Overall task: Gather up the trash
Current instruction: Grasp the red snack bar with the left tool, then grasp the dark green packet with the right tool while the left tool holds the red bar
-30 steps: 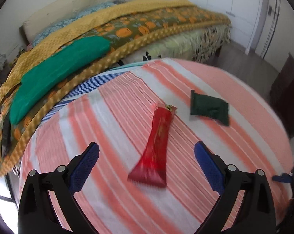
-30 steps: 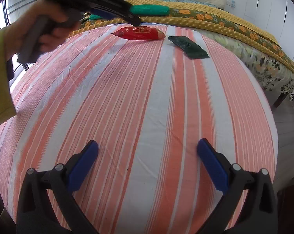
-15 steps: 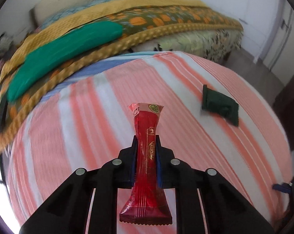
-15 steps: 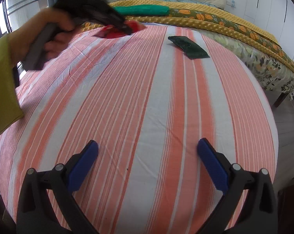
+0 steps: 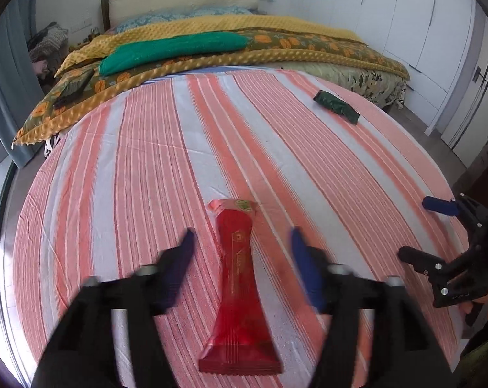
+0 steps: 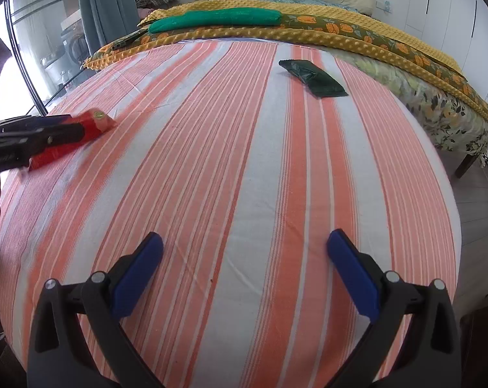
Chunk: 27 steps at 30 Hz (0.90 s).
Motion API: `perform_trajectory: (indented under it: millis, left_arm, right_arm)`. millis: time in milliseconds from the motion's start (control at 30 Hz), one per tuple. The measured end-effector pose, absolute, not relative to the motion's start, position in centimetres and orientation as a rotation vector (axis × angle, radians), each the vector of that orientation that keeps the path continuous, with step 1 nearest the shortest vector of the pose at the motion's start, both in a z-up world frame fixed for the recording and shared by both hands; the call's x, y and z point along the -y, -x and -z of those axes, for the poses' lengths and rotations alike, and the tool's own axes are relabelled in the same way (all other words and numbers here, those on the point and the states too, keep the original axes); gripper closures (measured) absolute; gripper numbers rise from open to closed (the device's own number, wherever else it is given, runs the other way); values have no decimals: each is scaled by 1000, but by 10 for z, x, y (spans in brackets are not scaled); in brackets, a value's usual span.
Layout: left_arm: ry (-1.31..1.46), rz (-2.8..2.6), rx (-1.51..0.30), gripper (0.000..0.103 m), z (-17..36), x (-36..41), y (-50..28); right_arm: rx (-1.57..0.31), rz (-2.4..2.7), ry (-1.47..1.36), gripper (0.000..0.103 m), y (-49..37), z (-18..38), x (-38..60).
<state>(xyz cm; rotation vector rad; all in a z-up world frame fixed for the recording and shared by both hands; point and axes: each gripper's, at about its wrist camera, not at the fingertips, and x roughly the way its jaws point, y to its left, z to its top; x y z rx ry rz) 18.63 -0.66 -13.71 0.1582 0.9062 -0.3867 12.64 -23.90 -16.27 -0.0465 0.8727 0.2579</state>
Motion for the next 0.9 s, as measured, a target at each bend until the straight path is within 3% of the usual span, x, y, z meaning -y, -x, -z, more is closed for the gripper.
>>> perform_trajectory:
  millis: [33, 233, 367, 600, 800, 867, 900]
  left_arm:
    - [-163, 384, -909, 24, 140, 8, -186]
    - [-216, 347, -932, 14, 165, 11, -188]
    - [-206, 347, -943, 8, 167, 9, -188]
    - [-205, 345, -953, 6, 169, 10, -191]
    - [-202, 347, -954, 6, 169, 9, -191]
    - [-202, 347, -953, 6, 169, 10, -191]
    - [-202, 347, -954, 6, 169, 9, -192]
  right_arm:
    - [-873, -257, 47, 4, -126, 163, 239]
    - [-833, -266, -76, 5, -132, 154, 263]
    - [-799, -234, -55, 5, -184, 135, 296]
    - [-766, -333, -11, 6, -293, 129, 312]
    - [-855, -334, 69, 29, -350, 145, 295]
    - [-859, -352, 65, 64, -351, 140, 296]
    - [-871, -357, 46, 64, -350, 138, 298]
